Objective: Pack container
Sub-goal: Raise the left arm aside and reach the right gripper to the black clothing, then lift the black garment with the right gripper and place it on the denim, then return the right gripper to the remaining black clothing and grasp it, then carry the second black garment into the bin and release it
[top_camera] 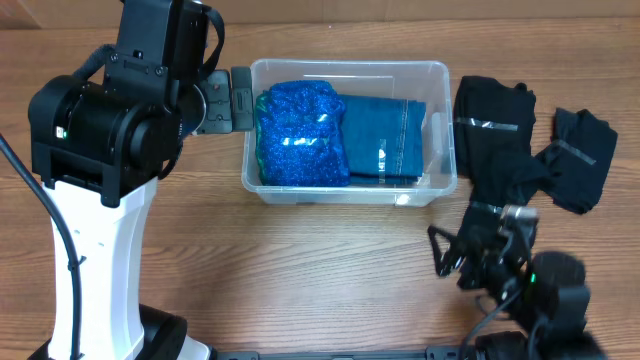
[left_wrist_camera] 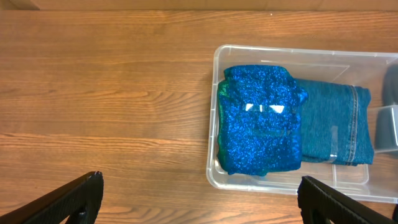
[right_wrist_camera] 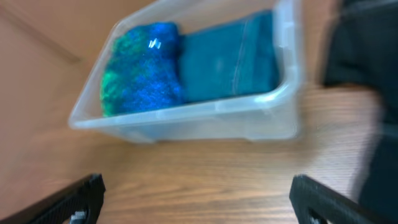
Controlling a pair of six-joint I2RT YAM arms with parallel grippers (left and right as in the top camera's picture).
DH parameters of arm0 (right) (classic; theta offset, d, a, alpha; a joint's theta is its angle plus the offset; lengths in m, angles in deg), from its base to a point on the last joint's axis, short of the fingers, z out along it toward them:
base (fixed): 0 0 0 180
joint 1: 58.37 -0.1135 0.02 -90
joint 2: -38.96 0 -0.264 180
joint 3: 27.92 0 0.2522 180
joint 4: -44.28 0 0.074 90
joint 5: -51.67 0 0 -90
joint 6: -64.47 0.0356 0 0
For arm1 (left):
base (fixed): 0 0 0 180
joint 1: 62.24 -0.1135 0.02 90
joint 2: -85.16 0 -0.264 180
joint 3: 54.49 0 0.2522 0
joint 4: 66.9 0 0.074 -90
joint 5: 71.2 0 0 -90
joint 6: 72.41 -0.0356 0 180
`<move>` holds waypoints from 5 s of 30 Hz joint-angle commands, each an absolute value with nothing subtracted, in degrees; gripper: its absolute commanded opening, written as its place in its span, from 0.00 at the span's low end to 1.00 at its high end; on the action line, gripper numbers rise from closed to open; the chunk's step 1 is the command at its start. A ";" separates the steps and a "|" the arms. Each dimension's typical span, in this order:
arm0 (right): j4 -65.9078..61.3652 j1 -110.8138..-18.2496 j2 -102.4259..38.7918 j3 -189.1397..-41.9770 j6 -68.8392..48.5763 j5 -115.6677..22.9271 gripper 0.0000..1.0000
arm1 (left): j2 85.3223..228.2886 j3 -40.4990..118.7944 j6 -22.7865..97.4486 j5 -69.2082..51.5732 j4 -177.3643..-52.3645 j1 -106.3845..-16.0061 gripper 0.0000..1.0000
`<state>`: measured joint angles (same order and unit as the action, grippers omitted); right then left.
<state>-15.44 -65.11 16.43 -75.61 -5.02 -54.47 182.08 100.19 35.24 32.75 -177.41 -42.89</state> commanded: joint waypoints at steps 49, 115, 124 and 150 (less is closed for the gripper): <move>-28.77 -39.71 -22.93 -110.35 -12.67 -82.12 0.11 | 182.24 100.28 33.87 34.39 -177.45 -43.11 1.00; -2.76 -34.27 -77.09 -118.35 -10.61 -66.53 0.32 | 182.24 100.28 33.87 34.39 -177.45 -43.11 1.00; -14.24 -36.39 -42.87 -119.59 -10.77 -73.31 0.24 | 182.24 100.28 33.87 34.39 -177.45 -43.11 1.00; -13.63 -63.08 -52.70 -121.67 -0.51 -51.67 0.68 | 182.24 100.28 33.87 34.37 -177.45 -43.11 1.00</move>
<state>-12.47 -63.32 -57.49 -118.32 1.15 -59.06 182.15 100.19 34.94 33.67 -177.54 -42.89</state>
